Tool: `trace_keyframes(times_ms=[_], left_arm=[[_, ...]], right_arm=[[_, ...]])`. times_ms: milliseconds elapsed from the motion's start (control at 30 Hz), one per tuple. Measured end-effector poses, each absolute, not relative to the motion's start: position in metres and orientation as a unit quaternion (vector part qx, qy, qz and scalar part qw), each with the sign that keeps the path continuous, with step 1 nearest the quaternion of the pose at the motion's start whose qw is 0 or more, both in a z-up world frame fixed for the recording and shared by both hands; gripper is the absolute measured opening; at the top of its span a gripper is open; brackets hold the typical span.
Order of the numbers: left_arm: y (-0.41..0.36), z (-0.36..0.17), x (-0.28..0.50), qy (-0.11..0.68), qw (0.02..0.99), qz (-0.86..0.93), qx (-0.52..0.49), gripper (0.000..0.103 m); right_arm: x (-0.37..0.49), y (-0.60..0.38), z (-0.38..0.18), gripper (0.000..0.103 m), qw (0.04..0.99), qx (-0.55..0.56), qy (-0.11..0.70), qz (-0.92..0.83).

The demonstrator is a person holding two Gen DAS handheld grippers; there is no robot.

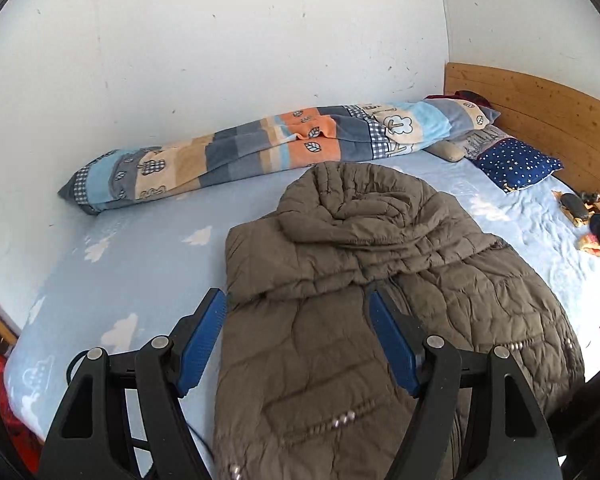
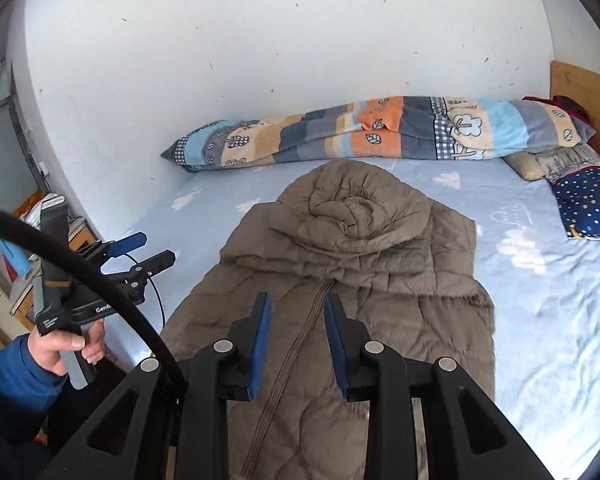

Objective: Fold large clothes

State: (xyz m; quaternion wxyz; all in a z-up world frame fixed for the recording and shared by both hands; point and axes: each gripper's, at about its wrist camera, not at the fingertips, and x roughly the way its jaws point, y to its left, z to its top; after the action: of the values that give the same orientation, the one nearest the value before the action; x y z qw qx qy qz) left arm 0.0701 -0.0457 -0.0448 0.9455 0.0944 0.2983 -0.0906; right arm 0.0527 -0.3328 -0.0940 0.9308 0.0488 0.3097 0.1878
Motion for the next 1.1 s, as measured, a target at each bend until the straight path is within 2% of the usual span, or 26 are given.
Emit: trace_keyframes(times_ms=[233, 500, 800, 1100], left_arm=[[-0.028, -0.045, 0.027, 0.296, 0.948, -0.079, 0.09, 0.073], [-0.009, -0.064, 0.01, 0.322, 0.942, -0.067, 0.063, 0.074], [0.053, -0.115, 0.008, 0.4, 0.916, 0.002, -0.013, 0.074], [0.107, -0.176, 0.022, 0.502, 0.857, 0.008, -0.118, 0.074]], right_arm=[[-0.009, -0.342, -0.087, 0.031, 0.938, 0.038, 0.295, 0.18], [-0.034, -0.346, -0.115, 0.031, 0.935, 0.057, 0.311, 0.159], [-0.017, -0.334, -0.154, 0.031, 0.92, 0.076, 0.351, 0.156], [0.018, -0.313, -0.239, 0.031, 0.876, 0.088, 0.448, 0.156]])
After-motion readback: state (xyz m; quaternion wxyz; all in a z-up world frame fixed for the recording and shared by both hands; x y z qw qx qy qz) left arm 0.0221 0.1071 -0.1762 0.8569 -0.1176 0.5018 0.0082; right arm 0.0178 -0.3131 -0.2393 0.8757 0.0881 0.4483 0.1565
